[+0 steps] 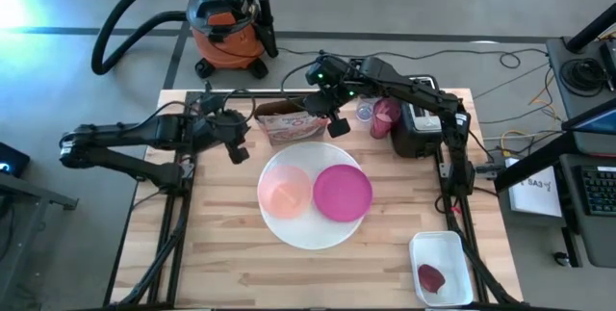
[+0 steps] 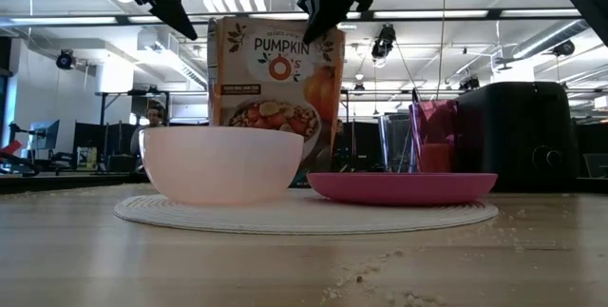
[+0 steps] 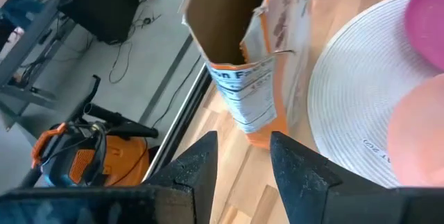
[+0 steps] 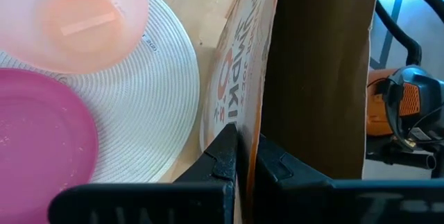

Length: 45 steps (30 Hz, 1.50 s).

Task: Arrange a breakfast setting
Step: Move the cereal box to the top left of the table

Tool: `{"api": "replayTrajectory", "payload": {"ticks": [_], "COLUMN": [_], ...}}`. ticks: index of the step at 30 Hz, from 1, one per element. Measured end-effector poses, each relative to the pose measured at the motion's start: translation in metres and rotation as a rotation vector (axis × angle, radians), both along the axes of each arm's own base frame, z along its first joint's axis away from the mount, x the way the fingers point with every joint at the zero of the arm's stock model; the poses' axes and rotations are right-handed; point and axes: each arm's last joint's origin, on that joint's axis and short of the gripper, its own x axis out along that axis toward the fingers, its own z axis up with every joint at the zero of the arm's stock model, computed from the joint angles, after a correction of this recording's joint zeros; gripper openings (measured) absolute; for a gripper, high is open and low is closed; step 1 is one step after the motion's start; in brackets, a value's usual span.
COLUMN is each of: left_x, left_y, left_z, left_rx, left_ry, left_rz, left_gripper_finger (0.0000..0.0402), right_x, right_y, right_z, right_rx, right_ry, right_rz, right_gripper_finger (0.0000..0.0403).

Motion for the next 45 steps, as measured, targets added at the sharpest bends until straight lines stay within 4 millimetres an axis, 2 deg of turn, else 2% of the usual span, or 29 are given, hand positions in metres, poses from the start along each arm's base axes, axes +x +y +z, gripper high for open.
{"api": "replayTrajectory", "payload": {"ticks": [9,15,20,27,30,32,37,40,45], "left_x": [0.008,0.025,0.042,0.054,0.056,0.057,0.06,0.06,0.053], "left_y": [0.008,0.01,0.012,0.024,0.031,0.034,0.034,0.035,0.04], "left_z": [-0.006,-0.014,-0.013,-0.016,-0.017,-0.018,-0.022,-0.022,-0.018], "left_rx": [-0.001,0.024,0.089,0.114,0.113,0.093,0.022,-0.023,-0.066], "left_ry": [0.031,0.072,0.05,0.025,0.013,0.011,-0.001,-0.043,-0.087], "left_rz": [0.035,-0.021,-0.081,-0.075,-0.052,-0.059,-0.12,-0.077,-0.038], "left_gripper_finger": [0.0188,0.023,0.0243,0.0243,0.0223,0.0195,0.008,0.0015,0.0005], "right_x": [0.0,0.0,0.0,0.0,0.0,0.0,0.0,0.0,0.0], "right_y": [0.0,0.0,0.0,0.0,0.0,0.0,0.0,-0.001,0.0], "right_z": [0.0,0.0,0.0,0.0,0.0,0.0,0.0,0.0,0.002], "right_rx": [0.0,0.001,0.003,0.006,0.021,0.037,0.041,0.044,0.071], "right_ry": [0.0,0.0,0.001,0.002,0.001,-0.001,-0.002,-0.009,-0.025], "right_rz": [0.0,-0.002,-0.004,-0.008,-0.031,-0.054,-0.063,-0.077,-0.122], "right_gripper_finger": [0.0008,0.0008,0.0008,0.0008,0.0008,0.0009,0.0009,0.0009,0.0009]}}
